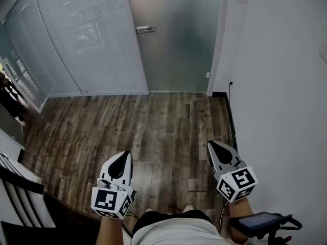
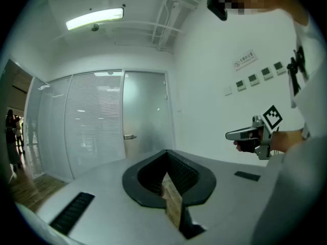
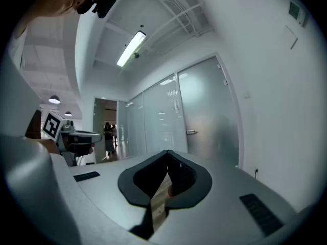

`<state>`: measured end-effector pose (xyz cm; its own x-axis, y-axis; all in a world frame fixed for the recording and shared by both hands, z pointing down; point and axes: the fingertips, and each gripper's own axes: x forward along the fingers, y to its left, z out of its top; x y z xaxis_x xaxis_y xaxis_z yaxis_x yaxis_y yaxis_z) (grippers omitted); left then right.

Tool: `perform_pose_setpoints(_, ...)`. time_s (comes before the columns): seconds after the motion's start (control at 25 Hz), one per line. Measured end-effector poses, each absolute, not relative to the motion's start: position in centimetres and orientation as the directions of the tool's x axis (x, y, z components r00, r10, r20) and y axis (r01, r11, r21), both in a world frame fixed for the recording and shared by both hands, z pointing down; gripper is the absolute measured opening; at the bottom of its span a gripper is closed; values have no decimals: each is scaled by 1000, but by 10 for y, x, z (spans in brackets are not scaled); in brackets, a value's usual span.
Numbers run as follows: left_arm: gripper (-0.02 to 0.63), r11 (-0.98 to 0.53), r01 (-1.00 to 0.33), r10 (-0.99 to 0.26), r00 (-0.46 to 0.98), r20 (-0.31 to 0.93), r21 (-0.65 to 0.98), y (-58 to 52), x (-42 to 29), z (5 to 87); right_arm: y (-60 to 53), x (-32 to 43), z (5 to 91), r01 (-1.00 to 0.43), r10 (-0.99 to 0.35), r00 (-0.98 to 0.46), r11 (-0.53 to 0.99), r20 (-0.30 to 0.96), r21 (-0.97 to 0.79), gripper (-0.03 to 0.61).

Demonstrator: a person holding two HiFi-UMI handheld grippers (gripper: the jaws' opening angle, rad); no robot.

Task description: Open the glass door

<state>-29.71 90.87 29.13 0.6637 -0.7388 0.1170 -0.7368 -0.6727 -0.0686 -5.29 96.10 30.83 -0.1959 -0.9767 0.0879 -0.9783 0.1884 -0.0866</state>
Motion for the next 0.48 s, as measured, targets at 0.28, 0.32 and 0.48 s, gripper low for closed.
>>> perform_pose_setpoints(0.28, -6, -663, -746, -747, 655, 109, -60, 903, -284, 303, 951, -42, 327, -972, -968, -225, 216, 108, -92, 2)
perform_pose_setpoints(0.32, -6, -664, -746, -747, 657, 106, -56, 898, -280, 305, 947, -39, 328, -972, -968, -225, 216, 112, -87, 1)
perform_pose_setpoints(0.48, -6, -684, -728, -728, 680, 86, -31, 885, -288, 294, 940, -50, 313, -975, -969, -214, 205, 125, -81, 1)
